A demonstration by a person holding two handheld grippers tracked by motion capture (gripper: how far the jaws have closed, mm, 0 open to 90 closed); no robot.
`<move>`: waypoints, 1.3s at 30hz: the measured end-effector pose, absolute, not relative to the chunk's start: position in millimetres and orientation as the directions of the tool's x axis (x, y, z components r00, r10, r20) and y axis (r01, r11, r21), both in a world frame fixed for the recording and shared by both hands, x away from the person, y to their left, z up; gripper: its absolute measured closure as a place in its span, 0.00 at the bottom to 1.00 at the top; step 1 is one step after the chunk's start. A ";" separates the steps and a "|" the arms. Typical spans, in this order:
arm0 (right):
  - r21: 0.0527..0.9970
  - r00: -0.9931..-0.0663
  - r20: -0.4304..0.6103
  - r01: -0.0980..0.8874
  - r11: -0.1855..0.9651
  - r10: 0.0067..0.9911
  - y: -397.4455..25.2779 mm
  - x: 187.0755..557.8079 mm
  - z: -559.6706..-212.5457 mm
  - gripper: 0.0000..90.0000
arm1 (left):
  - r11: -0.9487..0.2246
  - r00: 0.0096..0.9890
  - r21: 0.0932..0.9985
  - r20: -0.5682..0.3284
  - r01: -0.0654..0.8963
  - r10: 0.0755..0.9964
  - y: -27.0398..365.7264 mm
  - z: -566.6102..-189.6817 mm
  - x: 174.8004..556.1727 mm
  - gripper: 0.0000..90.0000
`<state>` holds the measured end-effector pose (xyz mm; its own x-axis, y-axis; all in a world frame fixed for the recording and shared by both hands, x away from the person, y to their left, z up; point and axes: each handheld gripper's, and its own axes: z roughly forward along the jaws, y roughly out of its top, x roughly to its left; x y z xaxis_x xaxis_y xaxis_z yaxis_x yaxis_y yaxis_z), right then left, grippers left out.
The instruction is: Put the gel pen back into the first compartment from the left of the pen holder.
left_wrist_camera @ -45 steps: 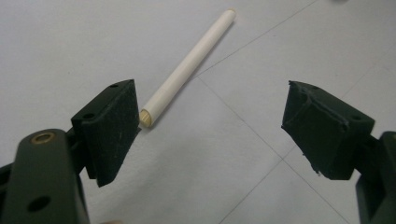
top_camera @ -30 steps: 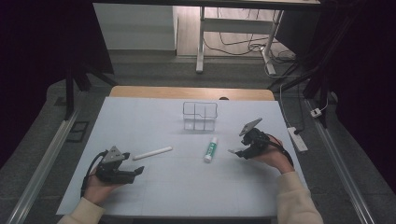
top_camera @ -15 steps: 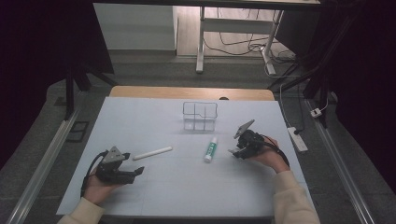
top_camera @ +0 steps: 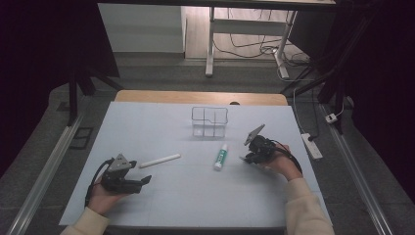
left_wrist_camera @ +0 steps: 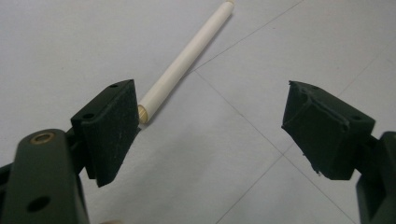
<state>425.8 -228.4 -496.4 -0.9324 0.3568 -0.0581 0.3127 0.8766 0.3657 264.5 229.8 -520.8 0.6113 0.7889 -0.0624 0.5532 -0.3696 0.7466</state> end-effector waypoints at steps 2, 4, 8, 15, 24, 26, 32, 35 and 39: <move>0.360 -0.942 -0.089 0.273 0.892 0.325 -226.2 423.2 -496.4 0.89 | -0.370 0.611 0.748 -0.060 0.551 0.789 229.7 -520.8 264.4 0.21; 0.352 -0.945 -0.109 0.254 0.901 0.309 -224.7 421.7 -496.1 0.89 | -0.371 0.611 0.747 -0.059 0.551 0.789 229.8 -520.9 264.7 0.21; 0.359 -0.943 -0.108 0.258 0.897 0.314 -225.2 421.2 -495.7 0.89 | -0.368 0.610 0.748 -0.061 0.552 0.790 230.6 -521.3 265.0 0.21; 0.412 -0.929 -0.094 0.290 0.864 0.357 -233.6 421.5 -486.0 0.89 | -0.367 0.608 0.747 -0.062 0.554 0.791 231.9 -522.2 265.5 0.21; 0.513 -0.911 -0.097 0.299 0.804 0.401 -243.8 418.3 -464.3 0.89 | -0.365 0.606 0.748 -0.063 0.555 0.793 232.1 -522.0 265.4 0.21; 0.534 -0.910 -0.097 0.294 0.793 0.403 -245.7 418.0 -460.6 0.89 | -0.364 0.605 0.748 -0.064 0.555 0.794 232.3 -522.1 265.5 0.21; 0.582 -0.901 -0.087 0.300 0.756 0.425 -248.9 415.1 -451.6 0.89 | -0.363 0.605 0.749 -0.064 0.555 0.794 232.6 -522.1 265.4 0.21; 0.611 -0.902 -0.069 0.299 0.733 0.426 -250.4 414.6 -448.3 0.89 | -0.362 0.605 0.748 -0.065 0.556 0.794 232.6 -522.1 265.6 0.21; 0.638 -0.896 -0.061 0.304 0.708 0.440 -251.4 413.7 -444.7 0.89 | -0.358 0.605 0.751 -0.068 0.554 0.793 233.5 -521.8 265.5 0.21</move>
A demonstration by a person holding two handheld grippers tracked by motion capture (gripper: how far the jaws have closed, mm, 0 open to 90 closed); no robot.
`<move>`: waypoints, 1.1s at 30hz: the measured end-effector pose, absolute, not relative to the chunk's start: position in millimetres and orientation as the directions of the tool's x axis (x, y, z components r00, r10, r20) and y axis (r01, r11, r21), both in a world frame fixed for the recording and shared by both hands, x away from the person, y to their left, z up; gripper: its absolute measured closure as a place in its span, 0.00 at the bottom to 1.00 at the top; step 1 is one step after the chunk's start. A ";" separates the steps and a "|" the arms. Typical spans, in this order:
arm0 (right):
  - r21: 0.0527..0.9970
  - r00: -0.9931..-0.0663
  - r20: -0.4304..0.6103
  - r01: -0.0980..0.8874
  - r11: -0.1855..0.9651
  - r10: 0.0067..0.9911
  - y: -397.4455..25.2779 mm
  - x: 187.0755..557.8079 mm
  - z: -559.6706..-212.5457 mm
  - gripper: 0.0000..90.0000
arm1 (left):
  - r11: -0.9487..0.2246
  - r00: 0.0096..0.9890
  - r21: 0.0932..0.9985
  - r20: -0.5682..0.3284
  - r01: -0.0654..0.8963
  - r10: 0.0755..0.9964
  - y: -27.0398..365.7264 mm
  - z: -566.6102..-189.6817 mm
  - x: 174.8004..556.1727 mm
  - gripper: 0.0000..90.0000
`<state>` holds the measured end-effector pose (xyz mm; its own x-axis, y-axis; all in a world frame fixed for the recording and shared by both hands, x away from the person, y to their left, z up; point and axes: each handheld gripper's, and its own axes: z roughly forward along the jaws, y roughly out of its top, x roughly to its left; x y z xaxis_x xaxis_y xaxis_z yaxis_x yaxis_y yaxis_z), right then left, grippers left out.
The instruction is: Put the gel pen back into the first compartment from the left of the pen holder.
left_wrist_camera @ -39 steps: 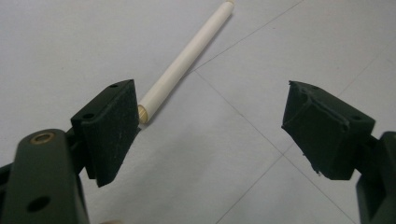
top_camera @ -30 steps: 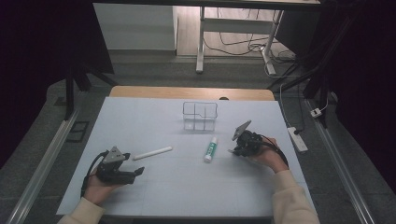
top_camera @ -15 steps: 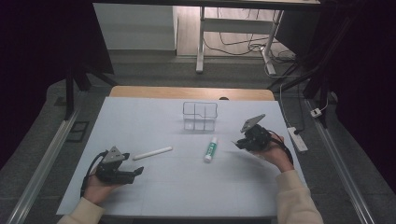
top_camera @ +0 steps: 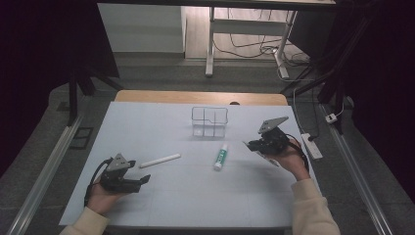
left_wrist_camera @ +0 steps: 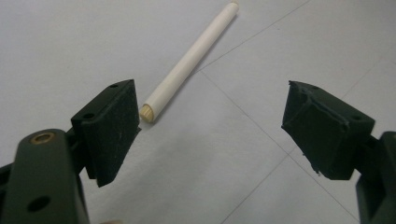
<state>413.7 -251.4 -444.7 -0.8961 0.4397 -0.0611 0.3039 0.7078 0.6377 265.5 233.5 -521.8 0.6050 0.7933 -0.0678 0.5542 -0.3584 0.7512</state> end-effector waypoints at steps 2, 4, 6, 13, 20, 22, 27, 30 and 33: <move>0.658 -0.894 -0.062 0.297 0.692 0.443 -251.8 413.8 -442.8 0.89 | -0.359 0.606 0.750 -0.068 0.555 0.792 233.5 -522.1 265.9 0.21; 0.673 -0.889 -0.063 0.298 0.678 0.453 -251.7 413.2 -440.6 0.89 | -0.360 0.607 0.750 -0.069 0.555 0.792 233.6 -522.3 266.3 0.21; 0.685 -0.888 -0.067 0.291 0.668 0.456 -251.5 412.7 -438.8 0.89 | -0.356 0.604 0.750 -0.072 0.557 0.793 234.2 -522.4 266.7 0.21; 0.740 -0.875 -0.077 0.272 0.616 0.479 -253.6 410.0 -430.6 0.89 | -0.346 0.596 0.754 -0.073 0.558 0.800 235.2 -521.0 266.4 0.21; 0.791 -0.851 -0.086 0.258 0.554 0.518 -257.1 407.1 -421.9 0.89 | -0.348 0.597 0.753 -0.073 0.559 0.799 235.3 -521.7 266.9 0.21; 0.799 -0.849 -0.087 0.253 0.545 0.521 -257.3 406.9 -421.2 0.89 | -0.349 0.598 0.753 -0.072 0.557 0.799 235.2 -521.6 266.8 0.21; 0.814 -0.837 -0.095 0.247 0.527 0.539 -255.5 406.5 -421.2 0.89 | -0.348 0.597 0.753 -0.073 0.558 0.799 235.3 -521.9 267.1 0.21; 0.825 -0.832 -0.099 0.238 0.513 0.545 -254.8 406.1 -419.8 0.89 | -0.349 0.596 0.753 -0.072 0.558 0.800 235.0 -521.5 266.8 0.21; 0.842 -0.824 -0.097 0.232 0.487 0.558 -255.2 405.2 -417.8 0.89 | -0.349 0.596 0.756 -0.067 0.554 0.800 234.8 -521.0 266.1 0.21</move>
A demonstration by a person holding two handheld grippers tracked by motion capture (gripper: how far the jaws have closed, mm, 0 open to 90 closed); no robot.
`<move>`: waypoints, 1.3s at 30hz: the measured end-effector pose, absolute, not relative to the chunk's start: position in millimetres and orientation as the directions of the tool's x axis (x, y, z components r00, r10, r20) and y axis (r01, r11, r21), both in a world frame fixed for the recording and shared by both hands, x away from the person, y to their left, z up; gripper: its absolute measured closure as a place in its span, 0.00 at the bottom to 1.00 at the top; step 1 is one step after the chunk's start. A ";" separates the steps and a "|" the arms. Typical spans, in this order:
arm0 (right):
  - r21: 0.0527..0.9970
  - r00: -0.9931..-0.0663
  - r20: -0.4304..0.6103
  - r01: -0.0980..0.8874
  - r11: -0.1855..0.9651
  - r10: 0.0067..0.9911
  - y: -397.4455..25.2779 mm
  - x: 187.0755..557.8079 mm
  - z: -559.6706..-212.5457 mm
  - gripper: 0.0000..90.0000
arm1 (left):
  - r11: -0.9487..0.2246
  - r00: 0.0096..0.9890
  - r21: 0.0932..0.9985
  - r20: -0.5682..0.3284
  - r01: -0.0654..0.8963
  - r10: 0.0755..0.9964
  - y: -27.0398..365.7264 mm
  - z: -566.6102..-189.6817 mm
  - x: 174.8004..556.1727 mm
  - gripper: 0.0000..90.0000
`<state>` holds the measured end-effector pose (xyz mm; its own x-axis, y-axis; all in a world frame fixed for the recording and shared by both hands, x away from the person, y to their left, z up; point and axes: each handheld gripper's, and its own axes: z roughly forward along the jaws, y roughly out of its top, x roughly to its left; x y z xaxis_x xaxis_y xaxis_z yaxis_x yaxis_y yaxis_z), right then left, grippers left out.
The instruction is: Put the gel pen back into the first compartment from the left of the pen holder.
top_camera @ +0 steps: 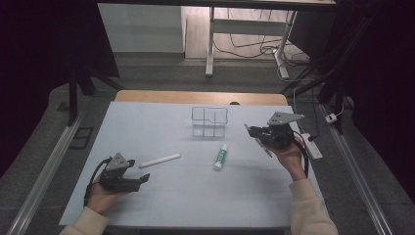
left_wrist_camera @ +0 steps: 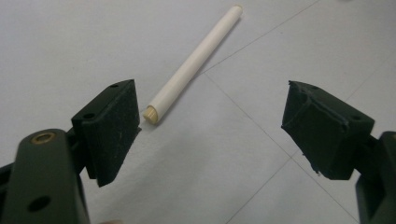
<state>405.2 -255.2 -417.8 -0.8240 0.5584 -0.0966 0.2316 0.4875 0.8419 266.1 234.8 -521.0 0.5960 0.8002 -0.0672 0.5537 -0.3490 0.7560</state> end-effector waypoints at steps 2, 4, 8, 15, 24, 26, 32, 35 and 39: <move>0.853 -0.817 -0.095 0.228 0.470 0.568 -255.7 404.7 -416.8 0.89 | -0.351 0.598 0.764 -0.058 0.542 0.799 234.4 -520.1 265.1 0.22; 0.863 -0.808 -0.098 0.222 0.454 0.581 -256.5 404.1 -416.0 0.89 | -0.351 0.600 0.767 -0.055 0.537 0.798 234.0 -519.5 264.7 0.22; 0.880 -0.797 -0.087 0.220 0.421 0.598 -258.3 404.9 -415.4 0.89 | -0.349 0.599 0.765 -0.060 0.541 0.799 234.5 -519.7 264.9 0.22; 0.889 -0.786 -0.093 0.211 0.407 0.612 -256.8 404.7 -417.1 0.89 | -0.353 0.602 0.759 -0.062 0.547 0.796 233.8 -520.6 265.7 0.21; 0.907 -0.774 -0.093 0.193 0.373 0.627 -253.6 402.6 -416.5 0.89 | -0.350 0.598 0.760 -0.063 0.548 0.799 235.1 -520.3 265.5 0.21; 0.911 -0.773 -0.090 0.191 0.366 0.628 -253.1 402.7 -416.6 0.89 | -0.349 0.598 0.759 -0.065 0.550 0.799 235.2 -520.6 265.8 0.21; 0.918 -0.775 -0.092 0.178 0.355 0.626 -247.5 403.7 -416.7 0.89 | -0.347 0.593 0.758 -0.065 0.552 0.802 235.8 -520.3 265.2 0.21; 0.923 -0.780 -0.086 0.172 0.345 0.620 -243.6 404.5 -416.5 0.89 | -0.346 0.592 0.759 -0.064 0.552 0.804 235.9 -520.2 265.0 0.21; 0.930 -0.780 -0.077 0.169 0.327 0.621 -237.7 405.5 -413.5 0.89 | -0.342 0.591 0.760 -0.068 0.553 0.804 236.5 -520.2 265.3 0.21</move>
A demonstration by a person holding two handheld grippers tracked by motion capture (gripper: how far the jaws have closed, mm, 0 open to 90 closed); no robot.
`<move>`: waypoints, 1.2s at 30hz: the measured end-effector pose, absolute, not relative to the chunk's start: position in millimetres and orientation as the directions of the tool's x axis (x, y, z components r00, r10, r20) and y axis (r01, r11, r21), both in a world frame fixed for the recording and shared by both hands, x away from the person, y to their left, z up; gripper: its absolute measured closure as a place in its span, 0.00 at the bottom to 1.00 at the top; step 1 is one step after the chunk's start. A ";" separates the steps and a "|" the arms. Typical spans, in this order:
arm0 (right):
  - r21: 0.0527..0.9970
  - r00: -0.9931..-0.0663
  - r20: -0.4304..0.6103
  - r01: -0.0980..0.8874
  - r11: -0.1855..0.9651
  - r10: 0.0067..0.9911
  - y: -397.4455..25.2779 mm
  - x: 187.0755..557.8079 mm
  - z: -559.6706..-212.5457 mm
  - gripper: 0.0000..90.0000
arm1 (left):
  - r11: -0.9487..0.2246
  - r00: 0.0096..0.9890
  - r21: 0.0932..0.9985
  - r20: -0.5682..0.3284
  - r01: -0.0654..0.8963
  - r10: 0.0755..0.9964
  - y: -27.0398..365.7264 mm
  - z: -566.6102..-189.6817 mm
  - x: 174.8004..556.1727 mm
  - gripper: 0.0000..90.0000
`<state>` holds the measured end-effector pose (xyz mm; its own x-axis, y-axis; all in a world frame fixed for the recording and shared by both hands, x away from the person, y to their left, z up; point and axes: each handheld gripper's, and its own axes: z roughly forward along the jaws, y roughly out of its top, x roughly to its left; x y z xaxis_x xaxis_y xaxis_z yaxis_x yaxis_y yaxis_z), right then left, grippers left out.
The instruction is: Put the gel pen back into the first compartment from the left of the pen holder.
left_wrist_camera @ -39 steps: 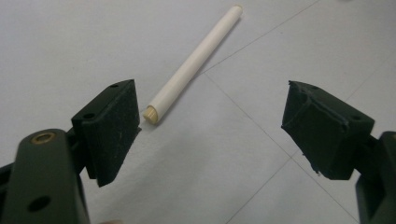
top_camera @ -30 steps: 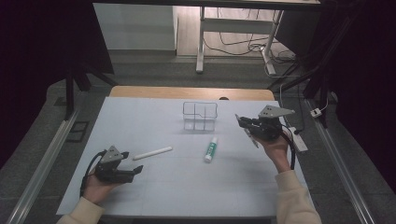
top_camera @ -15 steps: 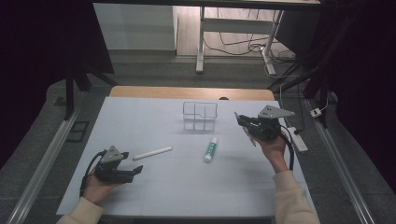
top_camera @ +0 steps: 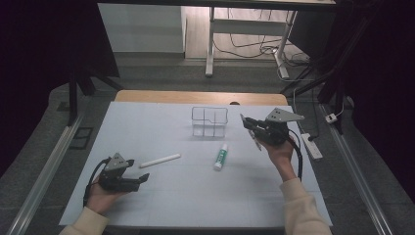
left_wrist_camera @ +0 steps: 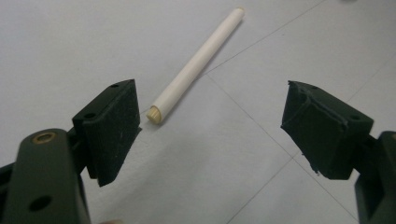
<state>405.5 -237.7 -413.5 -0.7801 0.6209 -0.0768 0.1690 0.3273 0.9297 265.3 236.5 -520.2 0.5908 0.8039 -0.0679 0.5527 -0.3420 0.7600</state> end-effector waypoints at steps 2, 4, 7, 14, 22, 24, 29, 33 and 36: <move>0.936 -0.780 -0.072 0.163 0.313 0.622 -233.6 406.3 -413.2 0.89 | -0.342 0.591 0.759 -0.069 0.553 0.804 236.5 -520.4 265.3 0.21; 0.937 -0.780 -0.078 0.157 0.314 0.621 -229.1 407.3 -413.3 0.89 | -0.345 0.593 0.758 -0.068 0.553 0.802 236.2 -520.6 265.1 0.21; 0.941 -0.784 -0.067 0.156 0.300 0.618 -222.8 410.1 -413.7 0.89 | -0.342 0.593 0.758 -0.072 0.555 0.802 236.6 -521.0 265.4 0.21; 0.952 -0.786 -0.049 0.149 0.267 0.616 -211.3 415.4 -410.1 0.89 | -0.341 0.592 0.759 -0.072 0.554 0.802 236.9 -520.9 265.3 0.21; 0.967 -0.770 -0.029 0.140 0.213 0.637 -206.9 418.5 -402.6 0.89 | -0.340 0.591 0.759 -0.073 0.556 0.803 236.3 -520.9 265.2 0.21; 0.969 -0.770 -0.028 0.137 0.207 0.638 -205.0 419.5 -400.7 0.89 | -0.342 0.592 0.758 -0.072 0.555 0.803 235.9 -521.0 265.3 0.21; 0.971 -0.771 -0.031 0.127 0.201 0.636 -198.4 421.5 -395.6 0.89 | -0.342 0.592 0.758 -0.072 0.556 0.803 235.4 -521.0 265.7 0.21; 0.972 -0.769 -0.033 0.123 0.198 0.638 -193.3 423.7 -393.6 0.89 | -0.344 0.593 0.758 -0.071 0.555 0.802 235.2 -521.1 265.9 0.21; 0.974 -0.770 -0.026 0.124 0.189 0.638 -190.4 425.2 -393.4 0.89 | -0.341 0.593 0.758 -0.073 0.555 0.802 235.6 -521.0 266.0 0.21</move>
<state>425.2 -190.4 -393.4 -0.7699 0.6376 -0.0262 0.1236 0.1891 0.9741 266.0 235.6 -521.0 0.5929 0.8019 -0.0730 0.5551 -0.3414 0.7585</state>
